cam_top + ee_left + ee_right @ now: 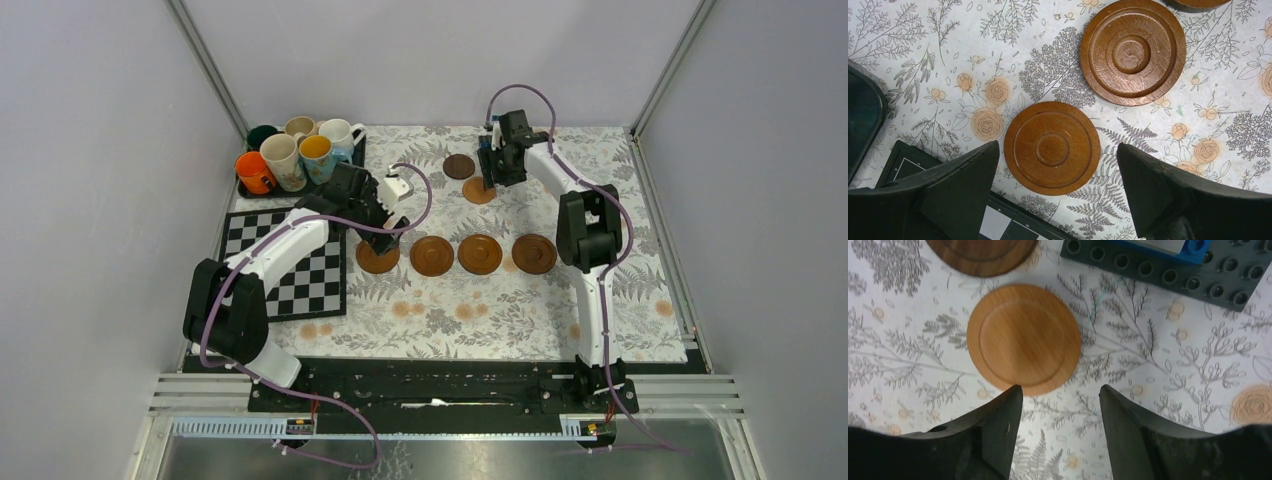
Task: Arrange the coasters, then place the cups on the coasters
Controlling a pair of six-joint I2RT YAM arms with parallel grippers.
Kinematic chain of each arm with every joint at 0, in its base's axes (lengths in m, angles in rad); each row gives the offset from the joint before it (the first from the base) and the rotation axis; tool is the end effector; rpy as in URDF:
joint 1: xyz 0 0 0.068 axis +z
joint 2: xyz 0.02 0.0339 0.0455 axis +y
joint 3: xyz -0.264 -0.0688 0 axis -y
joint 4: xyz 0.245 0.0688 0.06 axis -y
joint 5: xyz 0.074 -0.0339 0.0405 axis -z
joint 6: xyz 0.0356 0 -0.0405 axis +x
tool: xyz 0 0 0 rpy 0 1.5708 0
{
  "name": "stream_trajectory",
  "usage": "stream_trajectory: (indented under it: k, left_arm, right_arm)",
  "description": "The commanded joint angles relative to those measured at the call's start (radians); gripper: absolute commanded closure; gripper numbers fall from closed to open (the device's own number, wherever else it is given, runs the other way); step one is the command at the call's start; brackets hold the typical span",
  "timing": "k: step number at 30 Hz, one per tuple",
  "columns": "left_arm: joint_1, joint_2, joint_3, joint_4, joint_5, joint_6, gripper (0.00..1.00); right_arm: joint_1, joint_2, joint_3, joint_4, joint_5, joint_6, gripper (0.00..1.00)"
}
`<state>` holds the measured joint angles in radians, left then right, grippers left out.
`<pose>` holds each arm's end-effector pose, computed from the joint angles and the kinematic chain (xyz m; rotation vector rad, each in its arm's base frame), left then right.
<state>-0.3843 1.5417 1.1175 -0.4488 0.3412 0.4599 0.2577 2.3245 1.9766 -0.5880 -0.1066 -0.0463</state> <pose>0.3009 -0.1345 0.2488 1.1239 2.1343 -0.3813 0.4983 0.1353 0.1908 -0.4240 2.4768 0.2204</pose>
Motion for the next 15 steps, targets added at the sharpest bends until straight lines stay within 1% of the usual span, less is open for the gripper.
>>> stream_trajectory:
  k: [1, 6, 9, 11, 12, 15]
  left_arm:
    - [0.004, -0.034, 0.03, 0.021, -0.022, -0.036, 0.01]
    - [0.004, -0.036, 0.033, 0.022, -0.04, -0.037, 0.01]
    - [0.004, -0.038, 0.03, 0.024, -0.04, -0.032, 0.01]
    - [0.004, -0.038, 0.024, 0.031, -0.039, -0.033, 0.01]
    - [0.005, -0.036, 0.024, 0.032, -0.037, -0.034, 0.01]
    - [0.004, -0.033, 0.026, 0.032, -0.042, -0.032, 0.01]
  right_arm:
    - [0.015, 0.067, 0.092, 0.003, 0.079, 0.014, 0.36]
    - [0.017, 0.098, 0.098, -0.005, 0.13, 0.002, 0.39]
    - [0.016, 0.079, 0.052, 0.008, 0.137, -0.008, 0.4]
    - [0.016, 0.045, -0.033, 0.069, 0.133, -0.006, 0.39]
    - [0.017, -0.023, -0.145, 0.199, 0.117, -0.002, 0.39]
    - [0.017, -0.071, -0.222, 0.288, 0.109, 0.006, 0.39]
